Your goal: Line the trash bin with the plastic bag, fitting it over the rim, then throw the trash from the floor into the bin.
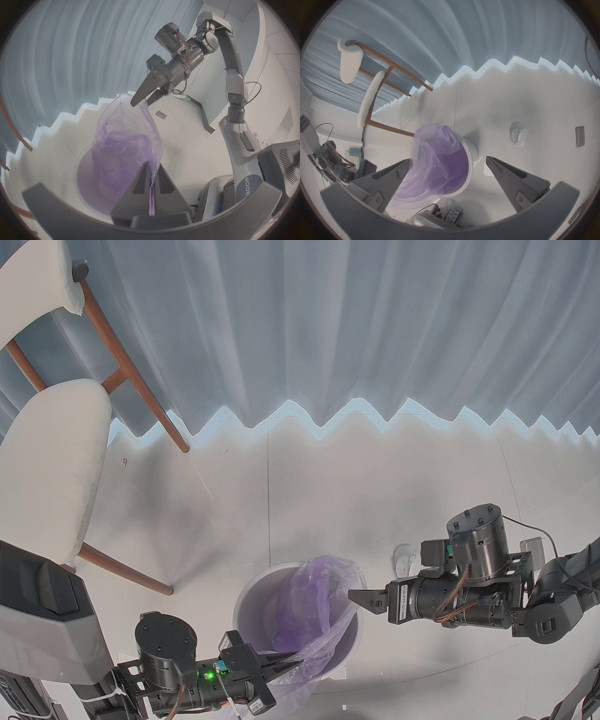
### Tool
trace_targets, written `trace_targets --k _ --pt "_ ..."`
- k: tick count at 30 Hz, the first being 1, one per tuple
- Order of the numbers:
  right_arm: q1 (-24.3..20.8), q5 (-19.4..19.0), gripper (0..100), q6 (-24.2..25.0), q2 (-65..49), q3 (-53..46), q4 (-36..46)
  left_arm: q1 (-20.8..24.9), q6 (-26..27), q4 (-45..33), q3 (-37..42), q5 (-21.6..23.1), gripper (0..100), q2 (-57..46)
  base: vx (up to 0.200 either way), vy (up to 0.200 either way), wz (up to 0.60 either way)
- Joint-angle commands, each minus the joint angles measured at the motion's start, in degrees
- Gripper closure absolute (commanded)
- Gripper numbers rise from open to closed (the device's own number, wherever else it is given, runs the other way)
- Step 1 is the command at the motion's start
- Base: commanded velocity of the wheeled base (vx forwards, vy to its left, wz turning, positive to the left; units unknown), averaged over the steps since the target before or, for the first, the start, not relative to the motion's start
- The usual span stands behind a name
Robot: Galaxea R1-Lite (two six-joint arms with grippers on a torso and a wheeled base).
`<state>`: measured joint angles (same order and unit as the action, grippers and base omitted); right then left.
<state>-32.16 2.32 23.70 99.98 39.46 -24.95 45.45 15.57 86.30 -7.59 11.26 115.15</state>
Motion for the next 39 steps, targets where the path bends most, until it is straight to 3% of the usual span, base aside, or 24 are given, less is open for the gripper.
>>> trace_targets --k 1,11,25,26,36,39 --pt "0.1 0.3 0 -0.1 4.3 0.4 -0.4 0.8 0.0 0.0 0.0 0.0 100 0.2 0.000 0.000 0.00" --pt "-0.4 0.7 0 -0.1 8.0 0.8 -1.9 1.5 0.0 0.1 -0.3 -0.1 100 0.2 0.000 0.000 0.00" --pt "-0.4 1.2 0 0.5 10.9 0.6 -11.9 3.4 -0.1 0.1 -0.1 0.0 100 0.2 0.000 0.000 0.00" --pt "-0.5 1.2 100 0.6 10.9 0.5 -12.6 3.4 -0.1 0.1 -0.1 -0.1 100 0.2 0.000 0.000 0.00" --pt "-2.0 0.2 100 6.7 9.4 0.6 -22.1 0.8 0.0 0.1 -0.7 -0.2 100 0.1 0.000 0.000 0.00" --pt "-2.0 -3.4 100 11.0 8.0 0.4 -29.2 -0.7 0.1 0.1 -2.0 -0.2 100 -0.1 0.000 0.000 0.00"
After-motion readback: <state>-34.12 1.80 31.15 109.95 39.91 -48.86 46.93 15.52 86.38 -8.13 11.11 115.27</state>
